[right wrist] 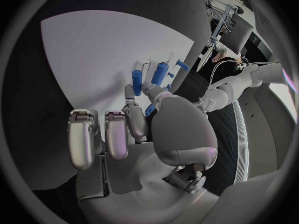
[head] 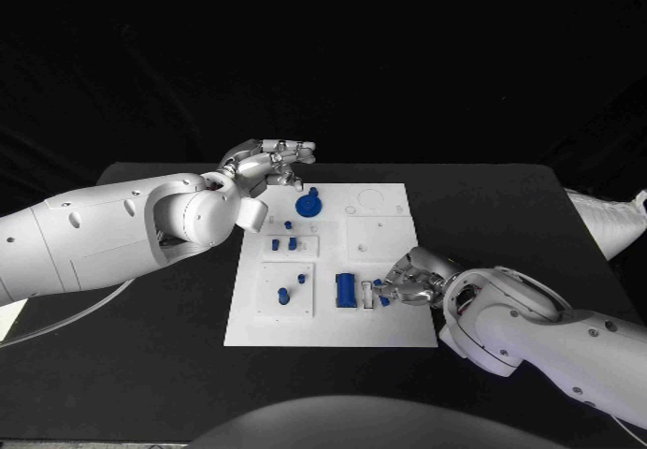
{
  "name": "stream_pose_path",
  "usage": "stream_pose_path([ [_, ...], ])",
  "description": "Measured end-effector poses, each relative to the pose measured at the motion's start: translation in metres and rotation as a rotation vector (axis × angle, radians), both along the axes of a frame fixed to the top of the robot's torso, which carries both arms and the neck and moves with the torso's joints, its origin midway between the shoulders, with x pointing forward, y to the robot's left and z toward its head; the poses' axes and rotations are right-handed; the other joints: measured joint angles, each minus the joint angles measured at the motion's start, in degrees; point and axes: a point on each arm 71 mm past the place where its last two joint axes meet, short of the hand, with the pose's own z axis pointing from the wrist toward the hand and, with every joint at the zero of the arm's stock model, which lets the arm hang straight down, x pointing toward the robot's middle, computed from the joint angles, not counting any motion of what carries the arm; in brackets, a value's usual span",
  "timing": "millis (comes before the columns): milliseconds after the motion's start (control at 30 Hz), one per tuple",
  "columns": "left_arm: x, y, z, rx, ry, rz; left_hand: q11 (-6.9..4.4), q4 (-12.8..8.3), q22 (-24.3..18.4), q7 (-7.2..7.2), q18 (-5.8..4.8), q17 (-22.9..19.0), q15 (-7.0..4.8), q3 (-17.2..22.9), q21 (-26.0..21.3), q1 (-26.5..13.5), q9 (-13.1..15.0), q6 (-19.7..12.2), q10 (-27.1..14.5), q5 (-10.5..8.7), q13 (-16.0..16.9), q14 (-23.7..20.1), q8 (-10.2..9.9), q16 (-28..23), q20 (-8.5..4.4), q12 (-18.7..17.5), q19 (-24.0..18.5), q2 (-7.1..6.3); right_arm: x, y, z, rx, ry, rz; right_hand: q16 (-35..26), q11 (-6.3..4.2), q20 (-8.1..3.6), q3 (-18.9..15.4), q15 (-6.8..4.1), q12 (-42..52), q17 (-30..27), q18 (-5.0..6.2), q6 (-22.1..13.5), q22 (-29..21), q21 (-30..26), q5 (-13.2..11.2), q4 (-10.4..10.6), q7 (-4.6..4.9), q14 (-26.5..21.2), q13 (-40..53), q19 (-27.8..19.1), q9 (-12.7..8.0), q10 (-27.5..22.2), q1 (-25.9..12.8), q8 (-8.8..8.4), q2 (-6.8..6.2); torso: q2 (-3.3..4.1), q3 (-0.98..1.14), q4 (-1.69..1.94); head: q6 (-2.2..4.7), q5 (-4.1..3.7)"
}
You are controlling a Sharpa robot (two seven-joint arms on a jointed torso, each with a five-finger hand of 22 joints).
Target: Assemble the parts on the task board
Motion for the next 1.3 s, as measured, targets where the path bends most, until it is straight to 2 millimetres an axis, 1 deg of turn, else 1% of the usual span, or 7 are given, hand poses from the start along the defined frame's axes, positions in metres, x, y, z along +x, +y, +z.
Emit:
stream_pose_path([
  [133, 0.000, 0.000, 0.000, 0.000, 0.000, -0.001, 0.00, 0.00, 0.00, 0.00, 0.00, 0.00, 0.00, 0.00, 0.00, 0.00, 0.00, 0.00, 0.00, 0.00, 0.00, 0.00, 0.00, 0.00, 0.00, 0.00, 0.00, 0.00, 0.000, 0.002, -0.001, 0.005, 0.013, -0.005, 0.00, -0.21, -0.01, -0.32, -0.15, 0.00, 0.00, 0.00, 0.21, 0.00, 0.00, 0.00, 0.02, -0.21, 0.15, 0.00, -0.01, 0.16, 0.21, -0.29, 0.13, 0.27, 0.00, 0.02, -0.03, -0.07, 0.01],
  [233, 0.000, 0.000, 0.000, 0.000, 0.001, -0.001, 0.00, 0.00, 0.00, 0.00, 0.00, 0.00, 0.00, 0.00, 0.00, 0.00, 0.00, 0.00, 0.00, 0.00, 0.00, 0.00, 0.00, 0.00, 0.00, 0.00, 0.00, 0.00, 0.000, 0.003, -0.001, 0.006, 0.017, -0.007, 0.00, -0.21, -0.44, -0.32, -0.14, 0.00, 0.00, -0.01, 0.36, 0.00, 0.00, 0.00, 0.02, -0.35, 0.15, -0.01, 0.00, 0.24, 0.21, -0.52, 0.13, 0.05, 0.00, 0.02, -0.04, -0.11, 0.05],
  [767, 0.000, -0.001, 0.000, -0.001, 0.002, -0.004, 0.00, 0.00, 0.00, 0.00, 0.00, 0.01, 0.00, 0.00, 0.00, 0.00, 0.00, 0.00, 0.00, 0.00, 0.00, 0.00, 0.00, 0.00, 0.00, 0.00, 0.00, 0.00, -0.001, 0.013, 0.000, 0.013, 0.018, 0.010, 0.00, -0.20, -0.43, -0.79, -0.14, -0.01, -0.01, -0.01, 0.46, -0.01, 0.00, -0.01, 0.18, -0.46, 0.15, -0.01, 0.00, 0.33, 0.21, -0.52, 0.37, 0.04, 0.02, 0.08, -0.04, -0.30, 0.16],
  [1033, 0.000, -0.001, 0.000, -0.001, 0.002, -0.005, -0.21, 0.00, 0.00, 0.00, 0.00, -0.14, 0.20, 0.00, 0.00, 0.00, 0.00, 0.00, -0.21, 0.00, -0.01, -0.20, 0.00, 0.00, 0.00, 0.00, 0.00, 0.00, 0.000, 0.015, -0.002, 0.005, 0.020, 0.016, 0.00, -0.20, -0.43, -1.73, -0.14, -0.01, -0.02, -0.01, 0.49, -0.01, 0.00, -0.01, 0.79, -0.49, 0.15, -0.02, 0.00, 0.63, 0.20, -1.13, 0.57, -0.52, 0.03, 0.07, -0.04, -0.45, 0.30],
  [1067, 0.000, -0.001, 0.000, -0.001, 0.002, -0.005, -0.21, 0.00, 0.00, 0.00, 0.00, -0.14, 0.20, 0.00, 0.00, 0.00, 0.00, 0.00, -0.21, 0.00, -0.01, -0.20, -0.01, 0.00, 0.00, 0.00, 0.00, 0.00, 0.001, 0.015, -0.002, 0.002, 0.021, 0.017, 0.00, -0.20, -0.43, -1.91, -0.14, -0.01, -0.02, -0.01, 0.50, -0.01, -0.01, -0.16, 0.97, -0.50, 0.15, -0.02, 0.00, 0.63, 0.20, -1.43, 0.57, -0.25, 0.02, 0.07, -0.04, -0.46, 0.33],
  [1233, 0.000, -0.002, 0.000, -0.001, 0.002, -0.006, -0.21, 0.00, 0.00, 0.00, 0.00, -0.14, 0.20, 0.00, 0.00, 0.00, 0.00, 0.00, -0.21, 0.00, -0.01, -0.20, 0.00, 0.00, 0.00, 0.00, 0.00, 0.00, 0.002, 0.015, -0.004, -0.008, 0.024, 0.019, 0.00, -0.21, -0.43, -3.57, -0.14, -0.01, -0.02, -0.01, 0.74, 0.03, -0.01, -1.18, 1.83, -0.74, 0.15, -0.02, 0.00, 0.80, 0.20, -2.73, 0.73, -1.08, 0.02, 0.05, -0.04, -0.49, 0.40],
  [1300, 0.000, -0.002, 0.000, -0.001, 0.002, -0.006, -0.21, 0.00, 0.00, 0.00, 0.00, -0.14, 0.20, 0.00, 0.00, 0.00, 0.00, 0.00, -0.21, 0.00, -0.01, -0.20, 0.00, 0.00, 0.00, 0.00, 0.00, 0.00, 0.002, 0.015, -0.004, -0.012, 0.025, 0.020, 0.00, -0.21, -0.43, -4.39, -0.14, -0.18, -0.02, 0.00, 0.63, 0.03, -0.01, -2.14, 2.32, -0.64, 0.15, -0.02, 0.00, 0.80, 0.20, -3.22, 0.78, -0.84, 0.02, 0.04, -0.04, -0.54, 0.44],
])
